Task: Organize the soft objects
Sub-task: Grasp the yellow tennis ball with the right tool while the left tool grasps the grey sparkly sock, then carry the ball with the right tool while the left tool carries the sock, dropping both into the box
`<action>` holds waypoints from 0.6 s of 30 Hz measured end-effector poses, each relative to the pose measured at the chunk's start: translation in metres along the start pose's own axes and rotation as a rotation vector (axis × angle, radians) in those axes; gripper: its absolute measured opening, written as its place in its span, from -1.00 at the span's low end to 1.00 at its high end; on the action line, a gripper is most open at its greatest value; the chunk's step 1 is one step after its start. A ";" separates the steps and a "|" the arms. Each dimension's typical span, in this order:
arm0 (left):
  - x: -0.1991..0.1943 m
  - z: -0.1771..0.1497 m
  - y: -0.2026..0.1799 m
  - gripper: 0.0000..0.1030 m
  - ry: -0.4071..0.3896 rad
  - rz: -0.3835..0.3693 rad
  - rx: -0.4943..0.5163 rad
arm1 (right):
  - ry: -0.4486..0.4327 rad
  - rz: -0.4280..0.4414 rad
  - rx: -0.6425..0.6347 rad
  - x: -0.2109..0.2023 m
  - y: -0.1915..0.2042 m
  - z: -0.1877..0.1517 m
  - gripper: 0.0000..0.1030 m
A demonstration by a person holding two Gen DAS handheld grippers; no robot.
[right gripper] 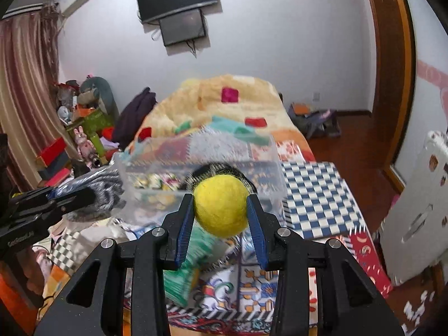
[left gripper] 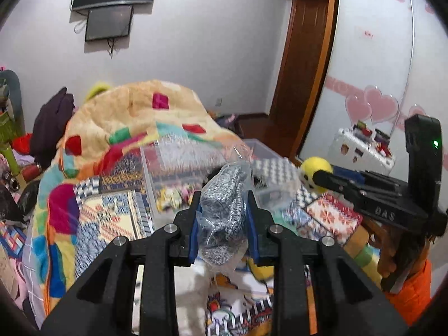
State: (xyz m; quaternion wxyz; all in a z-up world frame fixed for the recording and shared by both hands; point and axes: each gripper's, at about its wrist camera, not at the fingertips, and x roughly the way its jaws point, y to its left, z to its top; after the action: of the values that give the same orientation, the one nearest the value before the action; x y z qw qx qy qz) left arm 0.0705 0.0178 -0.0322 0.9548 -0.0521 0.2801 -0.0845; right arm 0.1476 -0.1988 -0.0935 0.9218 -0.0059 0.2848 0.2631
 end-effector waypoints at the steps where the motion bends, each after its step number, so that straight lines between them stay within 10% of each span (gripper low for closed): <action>1: 0.000 0.004 0.001 -0.46 -0.012 0.004 -0.003 | -0.015 0.000 -0.010 -0.002 0.004 0.004 -0.32; 18: 0.075 0.045 0.015 -0.46 0.089 0.022 0.007 | -0.046 -0.018 0.040 0.042 -0.002 0.037 -0.32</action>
State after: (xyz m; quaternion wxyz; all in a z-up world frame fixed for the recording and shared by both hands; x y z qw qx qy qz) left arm 0.1590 0.0202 -0.0365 0.9426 -0.0416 0.3224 -0.0770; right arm 0.1972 -0.1742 -0.0846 0.9303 0.0159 0.2684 0.2493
